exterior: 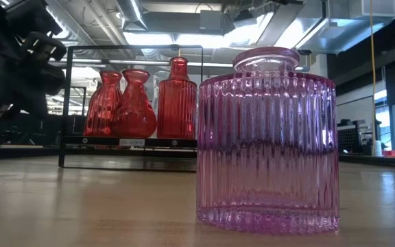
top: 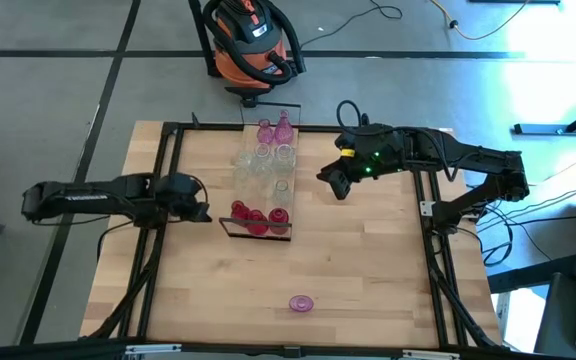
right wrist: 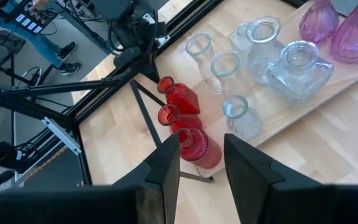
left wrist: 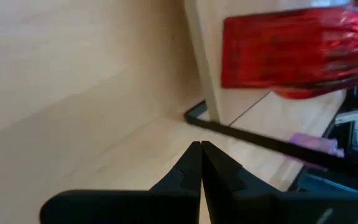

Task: Sort vases onto shelf
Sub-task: Put the purple vase on the shelf

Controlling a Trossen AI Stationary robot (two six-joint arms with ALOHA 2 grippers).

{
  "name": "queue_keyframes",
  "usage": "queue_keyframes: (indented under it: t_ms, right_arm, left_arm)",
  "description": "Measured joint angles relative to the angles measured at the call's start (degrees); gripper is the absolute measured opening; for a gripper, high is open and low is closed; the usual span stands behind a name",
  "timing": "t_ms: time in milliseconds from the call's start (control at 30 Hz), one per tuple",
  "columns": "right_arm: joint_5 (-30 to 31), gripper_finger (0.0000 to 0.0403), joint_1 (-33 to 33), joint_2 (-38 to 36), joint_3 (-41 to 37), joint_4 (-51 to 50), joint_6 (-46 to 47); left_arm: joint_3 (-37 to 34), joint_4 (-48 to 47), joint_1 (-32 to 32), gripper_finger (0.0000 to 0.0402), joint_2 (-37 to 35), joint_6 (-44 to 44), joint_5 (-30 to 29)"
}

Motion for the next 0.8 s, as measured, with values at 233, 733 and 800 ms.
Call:
queue_keyframes:
  t_ms: [233, 733, 800]
  right_arm:
    - [-2.3, 0.0115, 0.0, 0.0, 0.0, 0.0, 0.0]
    - [-5.2, 0.0115, 0.0, 0.0, 0.0, -0.2, -1.2]
    - [-5.7, 0.0115, 0.0, 0.0, 0.0, -0.2, -1.3]
  left_arm:
    - [0.0, 5.0, -6.4, 0.0000, 3.0, -4.8, -4.5]
    - [0.0, 19.0, -13.8, 0.0000, 12.0, -9.3, -9.0]
    - [0.0, 20.6, -14.6, 0.0000, 12.7, -9.8, -9.2]
